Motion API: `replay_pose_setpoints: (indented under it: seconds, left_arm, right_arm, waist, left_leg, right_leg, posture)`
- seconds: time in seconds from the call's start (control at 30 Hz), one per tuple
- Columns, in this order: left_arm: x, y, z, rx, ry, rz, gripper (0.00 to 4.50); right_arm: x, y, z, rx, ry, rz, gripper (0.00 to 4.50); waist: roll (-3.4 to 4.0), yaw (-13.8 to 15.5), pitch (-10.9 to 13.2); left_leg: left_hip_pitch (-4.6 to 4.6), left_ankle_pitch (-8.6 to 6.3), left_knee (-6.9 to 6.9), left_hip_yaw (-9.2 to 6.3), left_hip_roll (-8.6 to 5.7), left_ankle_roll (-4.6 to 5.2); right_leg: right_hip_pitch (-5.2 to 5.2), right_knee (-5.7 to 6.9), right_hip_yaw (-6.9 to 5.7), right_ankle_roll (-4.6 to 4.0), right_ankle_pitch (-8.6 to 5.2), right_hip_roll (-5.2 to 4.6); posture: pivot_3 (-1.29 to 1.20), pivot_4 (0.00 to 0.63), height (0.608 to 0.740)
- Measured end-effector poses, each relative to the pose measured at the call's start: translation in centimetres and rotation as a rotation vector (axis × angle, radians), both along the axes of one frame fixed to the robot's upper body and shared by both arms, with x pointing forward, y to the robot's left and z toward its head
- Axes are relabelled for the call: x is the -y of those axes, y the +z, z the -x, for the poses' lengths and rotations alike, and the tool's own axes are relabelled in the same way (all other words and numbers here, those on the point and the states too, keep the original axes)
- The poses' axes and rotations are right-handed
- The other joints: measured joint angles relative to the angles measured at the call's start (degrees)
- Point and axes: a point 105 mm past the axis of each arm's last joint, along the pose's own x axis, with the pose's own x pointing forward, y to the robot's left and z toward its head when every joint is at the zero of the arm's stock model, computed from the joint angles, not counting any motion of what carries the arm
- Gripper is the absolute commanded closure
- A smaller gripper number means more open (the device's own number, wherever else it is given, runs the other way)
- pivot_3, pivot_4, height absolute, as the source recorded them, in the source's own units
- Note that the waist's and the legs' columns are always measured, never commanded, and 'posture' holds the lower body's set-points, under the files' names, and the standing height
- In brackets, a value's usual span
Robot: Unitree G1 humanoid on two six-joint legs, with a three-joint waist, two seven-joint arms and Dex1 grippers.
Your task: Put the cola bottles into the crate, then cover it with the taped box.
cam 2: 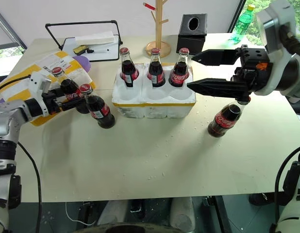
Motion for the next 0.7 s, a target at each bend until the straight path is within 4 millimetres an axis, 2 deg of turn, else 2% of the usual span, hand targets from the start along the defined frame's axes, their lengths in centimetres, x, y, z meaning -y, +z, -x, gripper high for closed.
replay_pose_setpoints:
  seconds: [0.07, 0.1, 0.13, 0.5, 0.57, 0.7]
  left_arm:
    - [0.3, -0.3, -0.2, -0.007, -0.010, 0.009, 0.86]
    - [0.5, -0.5, -0.2, -0.012, -0.017, 0.012, 1.38]
    - [0.5, -0.4, -0.2, -0.009, -0.017, 0.011, 1.69]
    - [0.5, 0.5, -0.2, -0.018, -0.067, -0.014, 1.68]
    - [0.4, 1.5, -0.2, -0.016, -0.086, -0.018, 1.68]
    - [0.1, 5.8, 0.2, 0.022, -0.153, -0.051, 1.68]
  right_arm:
    - [0.0, -0.1, 0.0, -0.005, -0.002, 0.000, 0.00]
    - [0.0, -0.1, 0.0, -0.005, -0.003, -0.004, 0.00]
    - [0.0, -0.1, 0.0, -0.004, -0.006, -0.006, 0.00]
    - [0.5, -0.7, -0.1, -0.018, -0.046, -0.016, 0.00]
    - [0.5, -0.8, -0.1, -0.015, -0.049, -0.015, 0.00]
    - [0.5, -1.0, -0.2, -0.008, -0.053, -0.016, 0.00]
  waist:
    - [-0.05, -0.1, 0.0]
    - [-0.07, -0.1, 0.0]
    - [-0.09, -0.1, 0.0]
    - [-0.61, -0.1, 0.3]
    - [-0.83, -0.1, 0.4]
    - [-1.07, -0.1, 0.5]
  left_leg:
    - [0.00, 0.00, 0.01, 0.00, 0.00, 0.00]
    - [0.00, 0.00, 0.01, -0.01, 0.00, 0.00]
    - [0.00, 0.00, 0.01, -0.01, 0.00, 0.00]
    - [-0.01, 0.00, 0.01, -0.02, 0.01, 0.00]
    - [-0.04, 0.00, 0.01, -0.02, 0.01, 0.00]
    - [-0.11, 0.00, 0.01, -0.03, 0.01, 0.01]
  right_leg:
    - [0.00, 0.00, 0.00, 0.00, 0.00, 0.00]
    - [0.00, 0.00, 0.00, 0.00, 0.00, 0.00]
    - [-0.01, 0.00, 0.00, 0.00, 0.00, 0.00]
    - [-0.02, 0.01, 0.00, 0.00, 0.00, 0.00]
    - [-0.03, 0.01, -0.01, 0.00, 0.00, 0.01]
    - [-0.03, 0.02, -0.03, 0.01, 0.01, 0.03]
  posture:
    - [0.00, 0.150, 0.740]
    - [0.00, 0.150, 0.740]
    - [0.00, 0.150, 0.740]
    - [0.00, 0.150, 0.740]
    - [0.00, 0.150, 0.740]
    - [0.00, 0.150, 0.740]
